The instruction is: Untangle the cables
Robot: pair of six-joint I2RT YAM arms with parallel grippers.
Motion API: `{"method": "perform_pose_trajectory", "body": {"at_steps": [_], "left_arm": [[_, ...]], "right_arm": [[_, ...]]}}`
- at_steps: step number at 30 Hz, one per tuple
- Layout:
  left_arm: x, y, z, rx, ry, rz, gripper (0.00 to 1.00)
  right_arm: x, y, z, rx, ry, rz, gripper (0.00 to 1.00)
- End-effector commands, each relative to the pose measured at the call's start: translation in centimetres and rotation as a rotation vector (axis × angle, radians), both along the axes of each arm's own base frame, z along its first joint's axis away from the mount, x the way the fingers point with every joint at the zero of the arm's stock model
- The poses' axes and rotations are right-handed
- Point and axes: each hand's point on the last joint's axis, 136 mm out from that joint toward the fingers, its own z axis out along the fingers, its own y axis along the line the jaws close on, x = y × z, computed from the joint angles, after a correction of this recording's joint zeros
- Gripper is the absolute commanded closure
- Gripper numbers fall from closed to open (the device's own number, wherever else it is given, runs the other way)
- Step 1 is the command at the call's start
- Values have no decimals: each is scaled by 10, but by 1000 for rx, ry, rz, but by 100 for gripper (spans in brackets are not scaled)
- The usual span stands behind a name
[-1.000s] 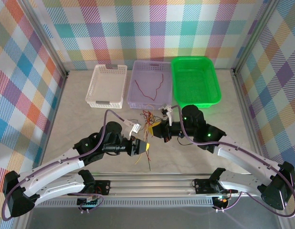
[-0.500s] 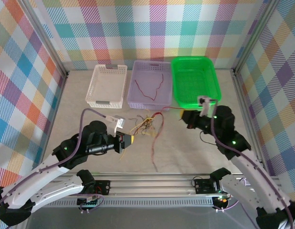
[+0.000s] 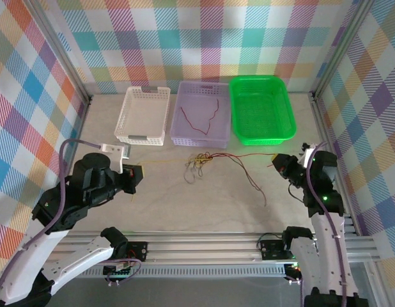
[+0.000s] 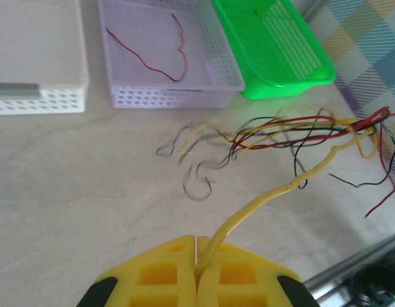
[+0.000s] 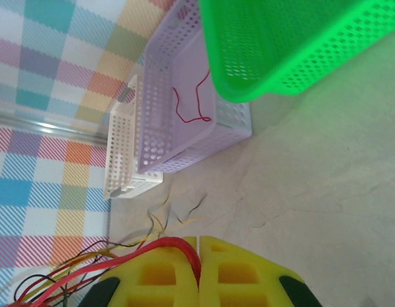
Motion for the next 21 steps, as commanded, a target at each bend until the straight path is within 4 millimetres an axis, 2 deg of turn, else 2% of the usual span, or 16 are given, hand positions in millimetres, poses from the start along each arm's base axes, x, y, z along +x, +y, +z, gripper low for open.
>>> {"method": "perform_pose_trajectory", "body": {"at_steps": [1, 6, 10, 16, 18, 21], "left_arm": [[1, 60, 7, 174, -58, 217, 100], [1, 84, 14, 265, -93, 309, 100], [-2, 102, 26, 309, -132, 371, 100], [-6, 117, 42, 338, -179, 420, 100], [-7, 116, 42, 332, -180, 419, 100], [-4, 102, 33, 296, -154, 366, 100]], "right_arm": [[5, -39, -27, 72, 106, -188, 100], [-2, -67, -39, 68, 148, -295, 100], [-7, -80, -44, 46, 161, -365, 100], [-15, -96, -45, -15, 187, -449, 100], [-16, -98, -45, -6, 189, -467, 100], [-10, -89, -32, 25, 115, -415, 100]]}}
